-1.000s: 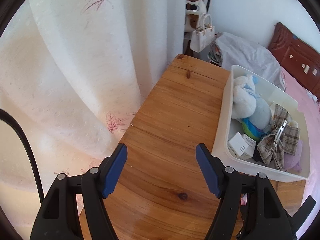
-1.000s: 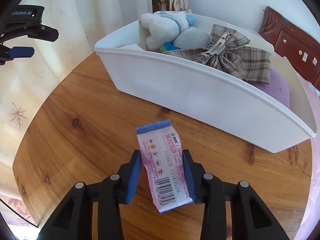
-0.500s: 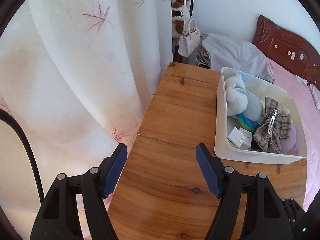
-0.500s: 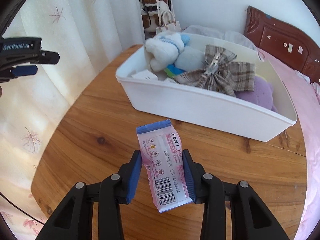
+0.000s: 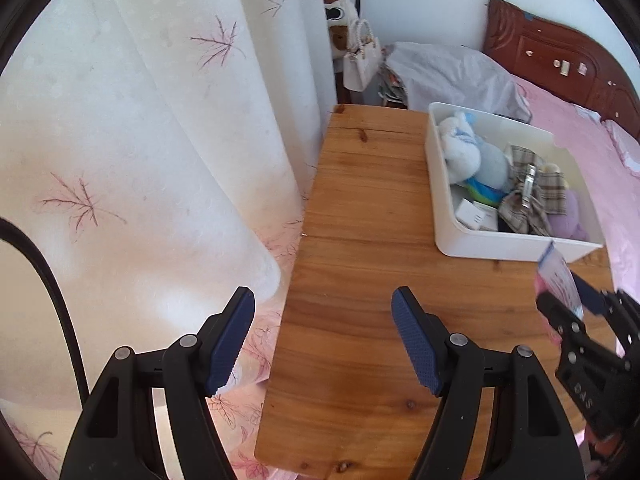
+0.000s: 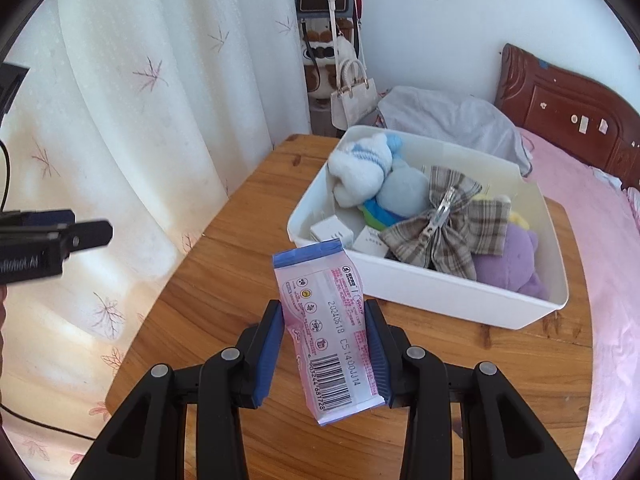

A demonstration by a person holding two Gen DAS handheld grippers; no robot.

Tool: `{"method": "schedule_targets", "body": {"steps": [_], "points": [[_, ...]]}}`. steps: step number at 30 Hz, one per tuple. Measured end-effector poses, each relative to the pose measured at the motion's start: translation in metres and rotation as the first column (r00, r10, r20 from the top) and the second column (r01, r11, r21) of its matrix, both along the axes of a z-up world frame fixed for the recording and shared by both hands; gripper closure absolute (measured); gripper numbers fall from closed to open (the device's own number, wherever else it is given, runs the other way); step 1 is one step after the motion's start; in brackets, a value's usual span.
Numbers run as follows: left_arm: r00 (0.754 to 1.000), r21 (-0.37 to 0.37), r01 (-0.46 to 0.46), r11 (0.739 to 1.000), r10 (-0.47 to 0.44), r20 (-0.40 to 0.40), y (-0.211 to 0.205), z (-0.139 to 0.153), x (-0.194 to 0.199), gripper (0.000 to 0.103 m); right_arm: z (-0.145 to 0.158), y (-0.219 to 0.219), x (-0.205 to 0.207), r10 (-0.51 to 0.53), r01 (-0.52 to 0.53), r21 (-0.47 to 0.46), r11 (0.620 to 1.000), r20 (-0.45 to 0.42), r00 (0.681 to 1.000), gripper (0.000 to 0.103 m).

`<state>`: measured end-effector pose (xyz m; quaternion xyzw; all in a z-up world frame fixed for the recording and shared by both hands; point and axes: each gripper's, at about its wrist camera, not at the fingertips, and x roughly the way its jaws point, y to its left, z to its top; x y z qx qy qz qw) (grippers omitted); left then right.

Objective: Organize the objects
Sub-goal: 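Lift the wipes pack with the right gripper and carry it over the tray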

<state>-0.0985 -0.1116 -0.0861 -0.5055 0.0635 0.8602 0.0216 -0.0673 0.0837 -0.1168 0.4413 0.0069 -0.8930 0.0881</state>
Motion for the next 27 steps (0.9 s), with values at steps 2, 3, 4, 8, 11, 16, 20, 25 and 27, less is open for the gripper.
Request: {"method": "schedule_targets", "body": {"steps": [2, 3, 4, 8, 11, 16, 20, 25, 27], "points": [[1.0, 0.006, 0.017, 1.0, -0.017, 0.002, 0.002, 0.008, 0.008, 0.028, 0.011, 0.0, 0.0, 0.0, 0.0, -0.003, 1.0, -0.005, 1.0, 0.062], [1.0, 0.013, 0.028, 1.0, -0.028, 0.004, 0.002, 0.012, 0.012, 0.028, 0.017, -0.001, -0.001, 0.002, -0.002, -0.004, 1.0, -0.008, 1.0, 0.062], [0.999, 0.02, 0.04, 0.999, -0.04, 0.008, 0.003, 0.016, 0.016, 0.028, 0.021, -0.001, -0.003, 0.005, -0.005, -0.001, 1.0, -0.011, 1.0, 0.062], [0.998, 0.039, 0.063, 0.997, -0.064, 0.027, 0.005, 0.026, 0.034, 0.028, 0.041, -0.003, -0.009, 0.023, -0.022, 0.025, 0.999, -0.042, 0.999, 0.062], [0.996, 0.075, 0.062, 0.995, -0.067, 0.061, 0.003, 0.031, 0.042, 0.028, 0.055, -0.002, -0.014, 0.028, -0.026, 0.031, 0.999, -0.072, 0.997, 0.062], [0.995, 0.078, 0.056, 0.995, -0.061, 0.073, 0.0, 0.041, 0.039, 0.028, 0.066, 0.003, -0.027, 0.011, -0.007, 0.035, 0.999, -0.122, 0.992, 0.062], [0.997, 0.09, 0.048, 0.995, -0.053, 0.051, -0.006, 0.049, 0.032, 0.028, 0.067, 0.008, -0.04, -0.007, 0.011, 0.029, 1.0, -0.145, 0.989, 0.062], [0.996, 0.093, 0.078, 0.993, -0.081, 0.03, -0.006, 0.049, 0.022, 0.028, 0.059, 0.011, -0.057, -0.035, 0.039, 0.016, 0.999, -0.166, 0.985, 0.062], [0.994, 0.09, 0.1, 0.991, -0.103, 0.026, -0.004, 0.046, 0.018, 0.028, 0.052, 0.014, -0.066, -0.059, 0.061, 0.005, 0.998, -0.176, 0.983, 0.062]]}}
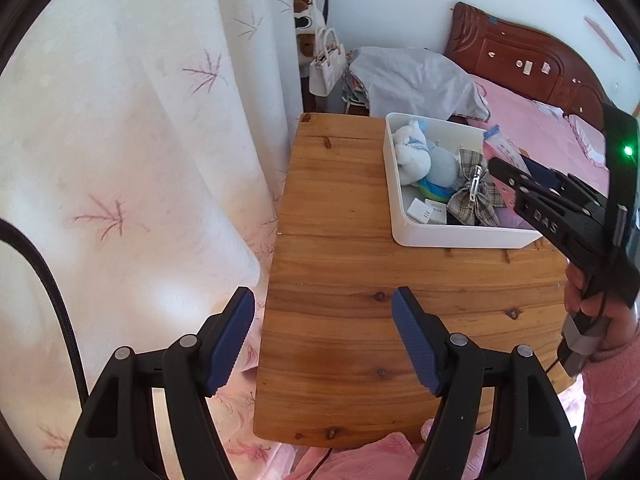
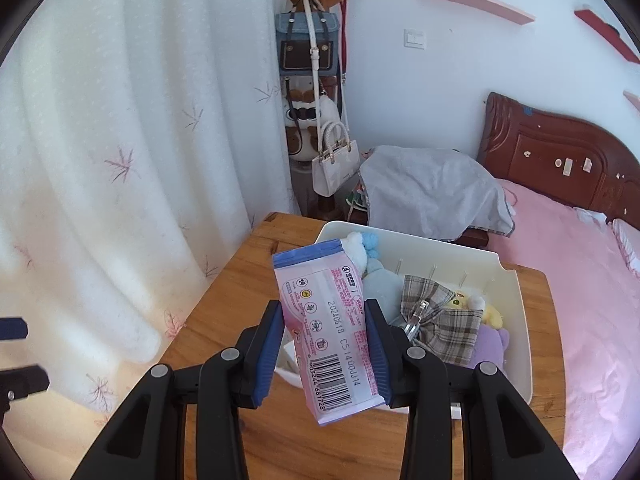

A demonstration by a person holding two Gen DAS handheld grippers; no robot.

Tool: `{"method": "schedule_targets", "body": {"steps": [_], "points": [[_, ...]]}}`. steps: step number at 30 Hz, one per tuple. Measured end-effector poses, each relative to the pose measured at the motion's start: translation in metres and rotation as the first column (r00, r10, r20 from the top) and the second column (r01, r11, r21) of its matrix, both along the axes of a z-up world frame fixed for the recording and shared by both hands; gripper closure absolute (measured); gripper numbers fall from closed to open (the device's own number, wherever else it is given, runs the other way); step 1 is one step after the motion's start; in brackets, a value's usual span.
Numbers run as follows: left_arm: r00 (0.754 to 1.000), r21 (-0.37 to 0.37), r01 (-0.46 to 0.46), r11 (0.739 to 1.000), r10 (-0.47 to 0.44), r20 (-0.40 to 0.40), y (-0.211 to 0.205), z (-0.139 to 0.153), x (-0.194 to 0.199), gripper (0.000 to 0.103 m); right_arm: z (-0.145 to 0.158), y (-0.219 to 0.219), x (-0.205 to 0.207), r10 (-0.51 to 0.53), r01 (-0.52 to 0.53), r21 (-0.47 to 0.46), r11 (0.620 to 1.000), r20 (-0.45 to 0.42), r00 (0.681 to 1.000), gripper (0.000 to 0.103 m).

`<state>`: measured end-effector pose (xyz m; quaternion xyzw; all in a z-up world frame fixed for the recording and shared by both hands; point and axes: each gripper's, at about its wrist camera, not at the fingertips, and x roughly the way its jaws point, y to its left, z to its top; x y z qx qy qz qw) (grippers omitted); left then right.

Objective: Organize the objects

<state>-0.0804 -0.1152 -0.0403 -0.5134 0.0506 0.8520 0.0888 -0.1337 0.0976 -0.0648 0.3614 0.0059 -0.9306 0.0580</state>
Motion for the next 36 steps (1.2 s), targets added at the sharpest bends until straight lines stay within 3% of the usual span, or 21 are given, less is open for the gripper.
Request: {"method": "schedule_targets", "body": {"steps": [8, 17, 18, 20, 22, 29, 36], "points": [[0.997, 0.0, 0.076, 0.997, -0.076, 0.007, 0.008, -0.02, -0.004, 0.028, -0.033, 0.0, -0.034, -0.035, 0.035, 0.008, 0.999, -0.015, 0.999, 0.062], [0.996, 0.007, 0.086, 0.996, -0.086, 0.009, 0.002, -0.027, 0.001, 0.028, -0.061, 0.0, -0.055, -0.061, 0.061, -0.004, 0.998, 0.032, 0.998, 0.06], [0.997, 0.012, 0.083, 0.997, -0.083, 0.011, 0.0, -0.027, 0.001, 0.028, -0.061, 0.0, -0.055, -0.058, 0.059, -0.002, 0.998, 0.038, 0.998, 0.057], [0.997, 0.022, 0.073, 0.997, -0.073, 0.013, -0.002, -0.025, 0.001, 0.028, -0.059, 0.001, -0.055, -0.059, 0.059, -0.01, 0.998, 0.042, 0.997, 0.039], [0.998, 0.024, 0.069, 0.997, -0.07, 0.008, -0.003, -0.023, 0.003, 0.028, -0.054, 0.004, -0.052, -0.061, 0.062, -0.033, 0.998, 0.035, 0.998, 0.034], [0.998, 0.041, 0.067, 0.997, -0.067, 0.001, -0.002, -0.007, 0.011, 0.028, -0.033, 0.011, -0.036, -0.085, 0.088, -0.082, 0.993, 0.041, 0.996, 0.023], [0.997, 0.054, 0.073, 0.996, -0.074, 0.001, 0.007, 0.017, 0.022, 0.028, -0.012, 0.027, -0.002, -0.11, 0.123, -0.126, 0.984, 0.106, 0.988, 0.02]]}}
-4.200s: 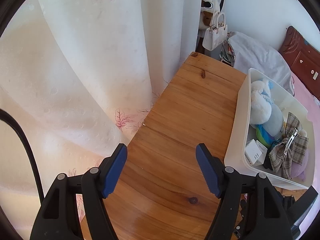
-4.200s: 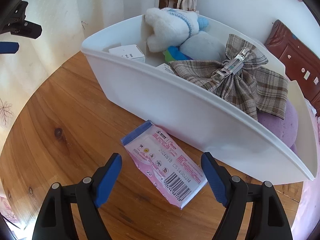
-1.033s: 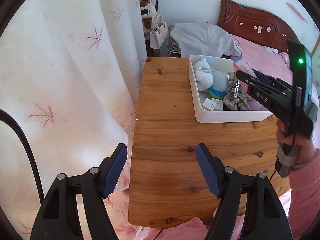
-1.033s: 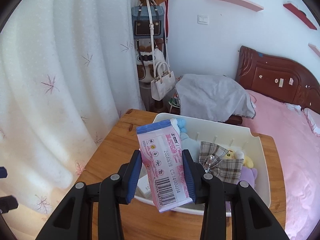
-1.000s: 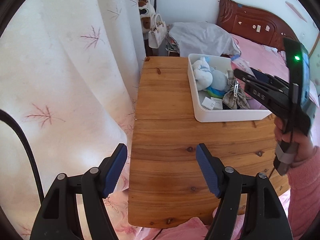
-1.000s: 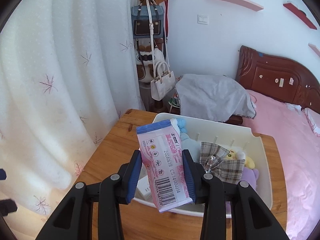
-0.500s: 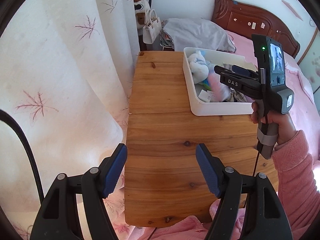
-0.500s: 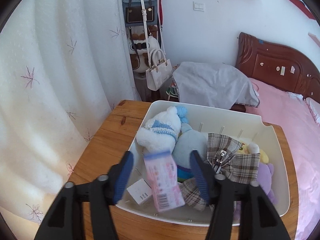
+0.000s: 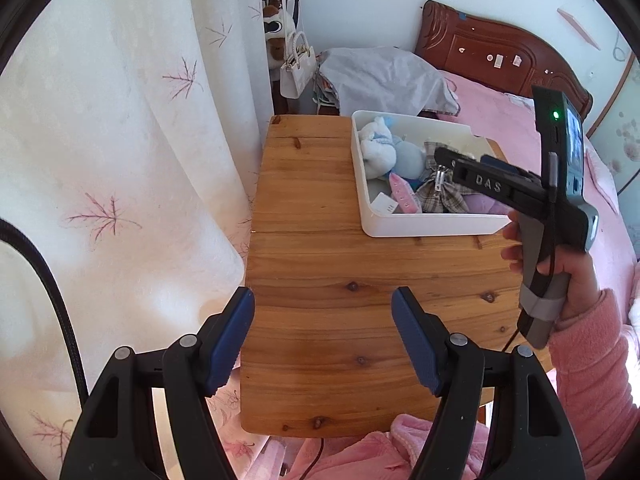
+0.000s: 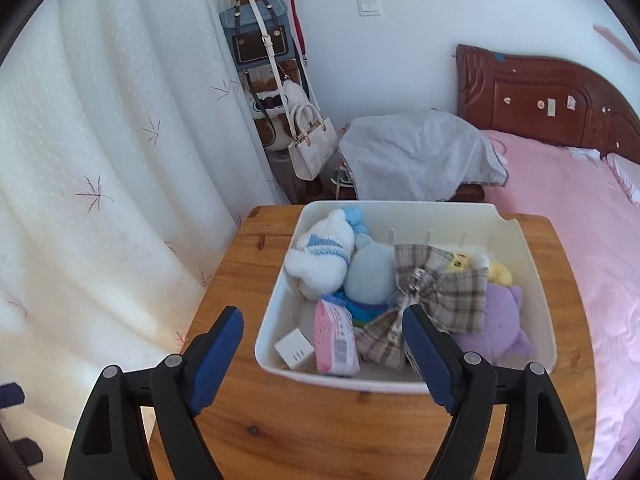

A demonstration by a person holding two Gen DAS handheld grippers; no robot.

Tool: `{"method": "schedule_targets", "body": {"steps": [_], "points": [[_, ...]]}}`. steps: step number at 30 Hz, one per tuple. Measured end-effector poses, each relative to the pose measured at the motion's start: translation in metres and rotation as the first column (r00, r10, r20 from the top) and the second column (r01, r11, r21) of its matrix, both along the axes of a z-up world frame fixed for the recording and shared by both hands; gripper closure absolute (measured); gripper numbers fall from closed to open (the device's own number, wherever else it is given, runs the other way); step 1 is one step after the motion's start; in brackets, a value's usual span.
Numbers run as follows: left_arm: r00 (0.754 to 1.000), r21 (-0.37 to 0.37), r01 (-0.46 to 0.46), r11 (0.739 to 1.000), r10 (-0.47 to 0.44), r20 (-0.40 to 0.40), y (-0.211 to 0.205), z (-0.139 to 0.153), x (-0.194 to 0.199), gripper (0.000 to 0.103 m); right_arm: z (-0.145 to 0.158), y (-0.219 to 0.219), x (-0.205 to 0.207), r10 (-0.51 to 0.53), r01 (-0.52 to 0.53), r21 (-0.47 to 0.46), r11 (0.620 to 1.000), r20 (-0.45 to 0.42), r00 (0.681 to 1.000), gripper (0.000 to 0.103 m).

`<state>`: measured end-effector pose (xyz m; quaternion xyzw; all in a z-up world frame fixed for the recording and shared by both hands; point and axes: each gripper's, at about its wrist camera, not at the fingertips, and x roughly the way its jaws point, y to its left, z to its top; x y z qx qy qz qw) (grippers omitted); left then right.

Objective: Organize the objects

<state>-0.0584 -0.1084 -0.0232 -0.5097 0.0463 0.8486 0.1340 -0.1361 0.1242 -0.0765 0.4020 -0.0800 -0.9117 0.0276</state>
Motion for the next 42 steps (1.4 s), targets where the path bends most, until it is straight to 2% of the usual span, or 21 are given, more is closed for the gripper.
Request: {"method": "schedule_targets", "body": {"steps": [3, 5, 9, 12, 14, 23, 29, 34, 38, 42], "points": [[1.0, 0.001, 0.003, 1.0, -0.003, -0.007, 0.008, 0.007, 0.005, 0.028, 0.005, 0.008, 0.02, -0.025, 0.024, 0.015, 1.0, 0.03, 0.999, 0.019], [1.0, 0.0, -0.002, 1.0, 0.002, -0.002, 0.012, 0.007, 0.007, 0.028, 0.006, 0.015, 0.033, -0.034, 0.033, 0.02, 0.999, 0.048, 0.998, 0.014], [1.0, 0.01, -0.011, 1.0, 0.011, 0.006, 0.026, 0.007, 0.014, 0.028, 0.005, 0.032, 0.063, -0.035, 0.03, 0.053, 0.998, 0.101, 0.994, 0.014], [1.0, -0.017, -0.018, 1.0, 0.018, 0.004, 0.041, 0.005, 0.02, 0.028, 0.004, 0.046, 0.084, -0.044, 0.035, 0.07, 0.997, 0.138, 0.989, 0.01], [1.0, -0.026, -0.022, 0.999, 0.022, -0.002, 0.053, 0.005, 0.025, 0.028, 0.003, 0.056, 0.099, -0.05, 0.041, 0.057, 0.998, 0.17, 0.984, 0.002], [0.998, -0.039, -0.058, 0.998, 0.058, 0.013, 0.111, -0.001, 0.033, 0.028, 0.012, 0.114, 0.143, -0.074, 0.086, -0.03, 0.996, 0.283, 0.956, 0.001], [0.996, -0.007, -0.086, 0.996, 0.086, -0.005, 0.147, 0.002, 0.038, 0.028, 0.032, 0.125, 0.161, -0.017, 0.035, -0.062, 0.997, 0.272, 0.962, 0.001], [0.996, -0.017, -0.083, 0.996, 0.083, -0.03, 0.171, 0.003, 0.047, 0.028, 0.046, 0.131, 0.175, 0.02, 0.005, -0.103, 0.995, 0.248, 0.969, 0.001], [0.994, -0.029, -0.088, 0.996, 0.086, -0.066, 0.184, 0.009, 0.054, 0.028, 0.05, 0.135, 0.18, -0.004, 0.025, -0.086, 0.996, 0.241, 0.971, 0.001], [0.99, -0.04, -0.098, 0.994, 0.094, -0.108, 0.19, 0.015, 0.063, 0.028, 0.056, 0.141, 0.186, -0.055, 0.069, -0.066, 0.995, 0.198, 0.979, 0.001]]}}
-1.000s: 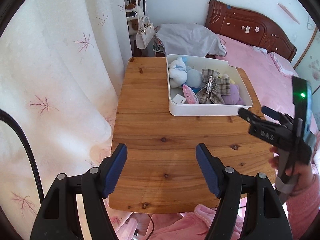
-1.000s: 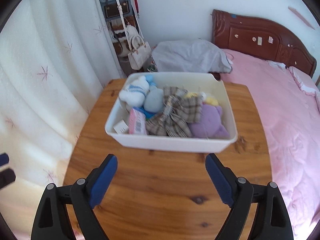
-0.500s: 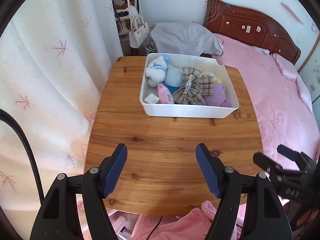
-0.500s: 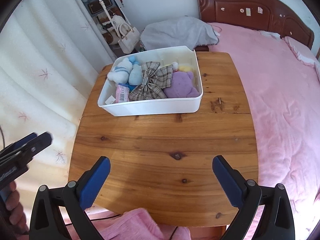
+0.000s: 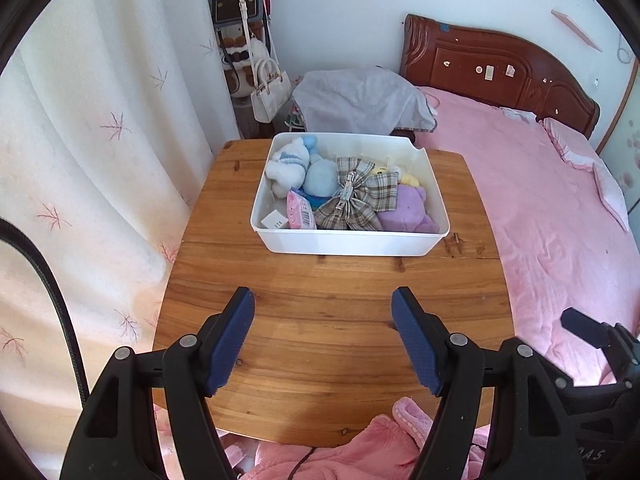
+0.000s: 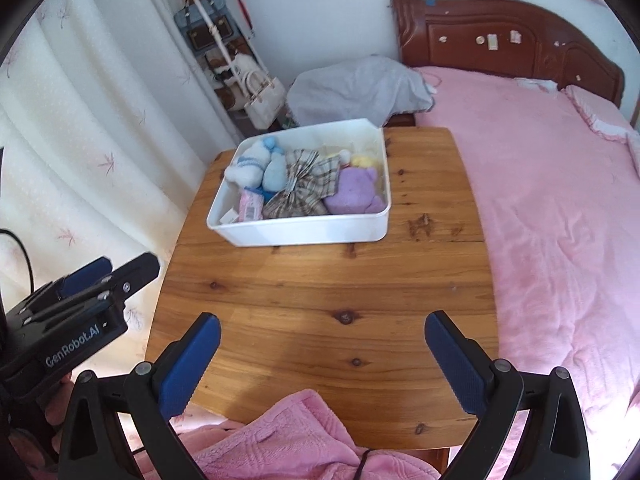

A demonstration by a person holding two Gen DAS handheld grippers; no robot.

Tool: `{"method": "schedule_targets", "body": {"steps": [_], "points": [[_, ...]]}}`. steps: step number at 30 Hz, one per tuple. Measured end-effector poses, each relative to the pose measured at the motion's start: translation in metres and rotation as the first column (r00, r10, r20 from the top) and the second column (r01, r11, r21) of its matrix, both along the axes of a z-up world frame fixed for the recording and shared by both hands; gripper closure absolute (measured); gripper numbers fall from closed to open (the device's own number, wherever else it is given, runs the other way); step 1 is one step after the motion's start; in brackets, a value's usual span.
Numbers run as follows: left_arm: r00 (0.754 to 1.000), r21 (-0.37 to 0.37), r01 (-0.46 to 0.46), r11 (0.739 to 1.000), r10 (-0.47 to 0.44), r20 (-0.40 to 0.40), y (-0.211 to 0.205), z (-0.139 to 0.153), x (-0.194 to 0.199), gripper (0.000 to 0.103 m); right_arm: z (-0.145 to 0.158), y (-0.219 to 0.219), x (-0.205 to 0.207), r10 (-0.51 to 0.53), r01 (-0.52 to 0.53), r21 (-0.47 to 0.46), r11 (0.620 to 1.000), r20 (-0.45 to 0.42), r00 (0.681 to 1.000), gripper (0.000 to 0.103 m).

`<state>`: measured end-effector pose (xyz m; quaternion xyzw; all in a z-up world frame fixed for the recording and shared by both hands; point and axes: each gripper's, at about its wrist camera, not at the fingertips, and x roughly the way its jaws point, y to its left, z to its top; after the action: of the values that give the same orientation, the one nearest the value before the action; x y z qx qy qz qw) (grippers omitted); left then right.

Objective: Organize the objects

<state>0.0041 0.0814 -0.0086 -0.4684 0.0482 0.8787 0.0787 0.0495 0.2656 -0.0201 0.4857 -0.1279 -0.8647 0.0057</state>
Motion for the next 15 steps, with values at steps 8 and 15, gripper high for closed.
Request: {"method": "schedule_targets", "body": {"steps": [8, 15], "points": [[0.999, -0.018, -0.036, 0.999, 0.036, -0.003, -0.006, -0.002, 0.013, 0.021, 0.003, 0.0, 0.01, -0.025, 0.026, 0.039, 0.999, -0.04, 0.999, 0.001], [0.998, -0.03, -0.022, 0.999, 0.02, -0.051, -0.002, 0.005, 0.028, 0.017, 0.006, -0.006, 0.015, -0.008, 0.012, 0.058, 0.998, -0.06, 0.998, 0.001]]}}
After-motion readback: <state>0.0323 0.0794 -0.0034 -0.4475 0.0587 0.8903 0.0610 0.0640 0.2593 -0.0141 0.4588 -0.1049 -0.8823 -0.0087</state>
